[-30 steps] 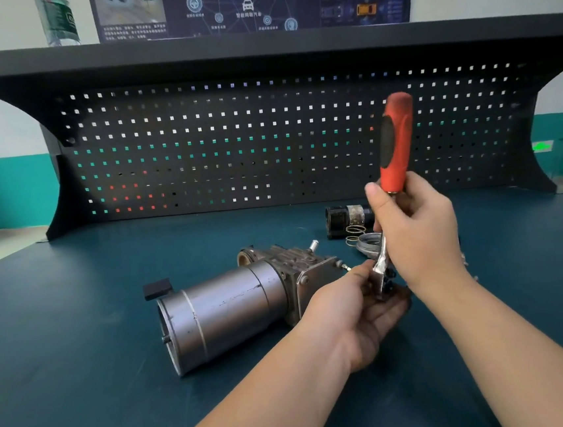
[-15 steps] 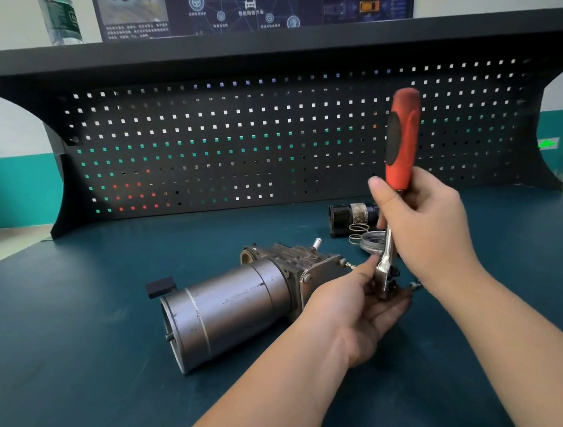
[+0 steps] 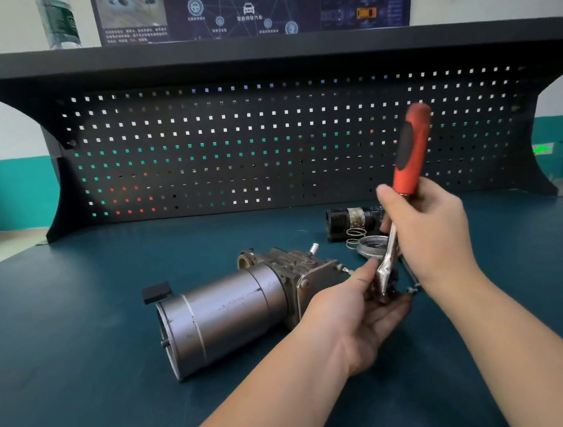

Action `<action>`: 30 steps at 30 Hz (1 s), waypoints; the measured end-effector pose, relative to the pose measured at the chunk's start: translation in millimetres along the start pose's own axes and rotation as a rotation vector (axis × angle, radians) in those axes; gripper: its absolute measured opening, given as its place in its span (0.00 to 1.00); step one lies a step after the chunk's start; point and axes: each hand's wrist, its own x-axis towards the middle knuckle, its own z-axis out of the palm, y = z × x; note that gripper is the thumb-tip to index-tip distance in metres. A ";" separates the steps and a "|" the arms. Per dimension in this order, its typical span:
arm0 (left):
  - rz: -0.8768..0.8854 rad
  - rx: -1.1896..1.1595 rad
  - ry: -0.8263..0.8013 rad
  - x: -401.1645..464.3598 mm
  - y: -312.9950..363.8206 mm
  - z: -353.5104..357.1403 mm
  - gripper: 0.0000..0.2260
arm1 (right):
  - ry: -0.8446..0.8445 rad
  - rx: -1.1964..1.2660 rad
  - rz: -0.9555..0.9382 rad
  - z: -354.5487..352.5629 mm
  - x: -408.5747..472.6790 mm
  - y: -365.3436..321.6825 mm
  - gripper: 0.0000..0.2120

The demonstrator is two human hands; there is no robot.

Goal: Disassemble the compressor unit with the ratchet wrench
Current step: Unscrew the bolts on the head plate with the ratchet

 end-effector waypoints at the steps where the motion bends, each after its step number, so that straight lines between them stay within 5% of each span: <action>1: -0.001 -0.001 -0.002 -0.4 0.1 -0.2 0.11 | -0.046 -0.032 -0.093 1.7 -4.4 -2.8 0.10; 6: 0.000 0.009 -0.002 1.0 0.1 -0.2 0.09 | 0.020 -0.116 -0.103 4.4 -7.9 -0.5 0.13; 9: -0.005 0.007 0.001 1.1 -0.3 0.6 0.09 | 0.112 -0.029 0.305 -2.5 5.4 10.5 0.12; 12: 0.004 0.016 -0.006 2.1 0.0 1.1 0.07 | -0.013 0.107 0.846 -11.1 12.1 27.7 0.14; 14: 0.008 0.010 0.000 3.1 -0.4 1.8 0.07 | -0.048 0.140 0.906 -11.5 12.8 32.9 0.14; 17: 0.007 -0.015 0.010 1.9 -0.9 2.4 0.09 | 0.075 0.169 0.553 -7.5 10.1 21.4 0.10; 20: -0.002 -0.036 0.010 -0.7 -0.3 1.9 0.11 | 0.020 0.049 0.061 -0.9 1.4 1.9 0.11; 24: 0.001 -0.042 0.002 -1.4 0.8 2.2 0.11 | -0.041 -0.013 -0.161 4.2 -10.6 -1.6 0.12; 27: -0.008 -0.039 -0.013 -0.9 0.6 2.4 0.11 | 0.121 -0.115 0.076 2.1 -0.3 10.4 0.12; 30: -0.008 -0.024 -0.016 -0.9 0.6 3.1 0.10 | 0.102 0.031 0.682 -7.1 11.6 29.9 0.11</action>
